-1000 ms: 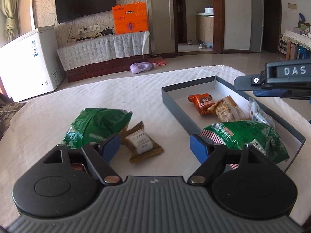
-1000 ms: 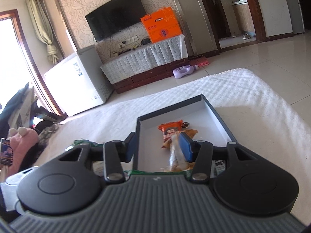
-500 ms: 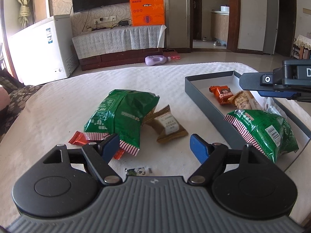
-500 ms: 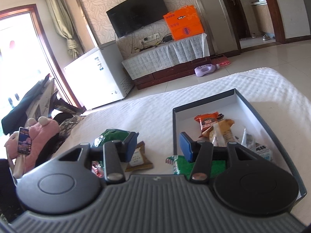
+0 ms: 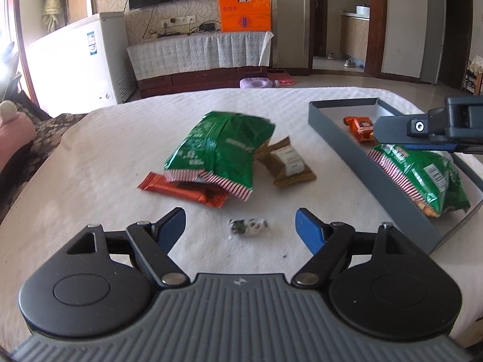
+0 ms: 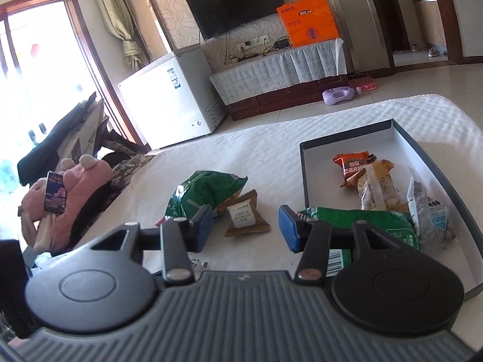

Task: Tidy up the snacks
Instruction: 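Move both tools back toward the remaining snacks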

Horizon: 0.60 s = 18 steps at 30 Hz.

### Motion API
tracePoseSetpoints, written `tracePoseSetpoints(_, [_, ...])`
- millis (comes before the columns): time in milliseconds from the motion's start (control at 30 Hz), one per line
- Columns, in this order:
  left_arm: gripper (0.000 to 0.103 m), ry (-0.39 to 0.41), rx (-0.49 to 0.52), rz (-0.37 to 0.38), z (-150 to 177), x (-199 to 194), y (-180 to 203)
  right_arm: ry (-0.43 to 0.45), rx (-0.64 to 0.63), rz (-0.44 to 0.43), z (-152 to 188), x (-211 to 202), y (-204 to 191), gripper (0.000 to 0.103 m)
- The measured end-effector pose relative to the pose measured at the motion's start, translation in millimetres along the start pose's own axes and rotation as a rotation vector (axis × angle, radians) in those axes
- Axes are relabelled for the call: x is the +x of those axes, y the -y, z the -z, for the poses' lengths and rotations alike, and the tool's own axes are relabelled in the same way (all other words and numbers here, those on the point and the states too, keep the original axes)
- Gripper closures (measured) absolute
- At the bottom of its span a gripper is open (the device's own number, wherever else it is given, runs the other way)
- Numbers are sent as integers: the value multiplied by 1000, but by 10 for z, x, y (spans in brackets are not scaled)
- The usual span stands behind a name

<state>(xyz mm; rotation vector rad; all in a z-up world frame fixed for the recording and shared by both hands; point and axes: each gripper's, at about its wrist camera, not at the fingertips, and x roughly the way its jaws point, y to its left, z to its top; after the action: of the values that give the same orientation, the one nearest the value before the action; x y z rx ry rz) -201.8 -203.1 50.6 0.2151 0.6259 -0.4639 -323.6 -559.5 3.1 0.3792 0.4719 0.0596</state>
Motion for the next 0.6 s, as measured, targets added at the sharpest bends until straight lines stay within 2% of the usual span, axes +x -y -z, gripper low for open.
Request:
tracePoseSetpoints(133, [20, -29, -8, -15, 76, 79, -155, -50, -78, 4, 62, 140, -173, 51])
tracePoseSetpoints(267, [20, -56, -15, 7, 135, 161, -240, -93, -125, 23, 118, 306, -309, 46])
tracePoseSetpoints(600, [20, -71, -27, 56, 163, 439, -214, -143, -117, 96, 99, 572, -315, 46])
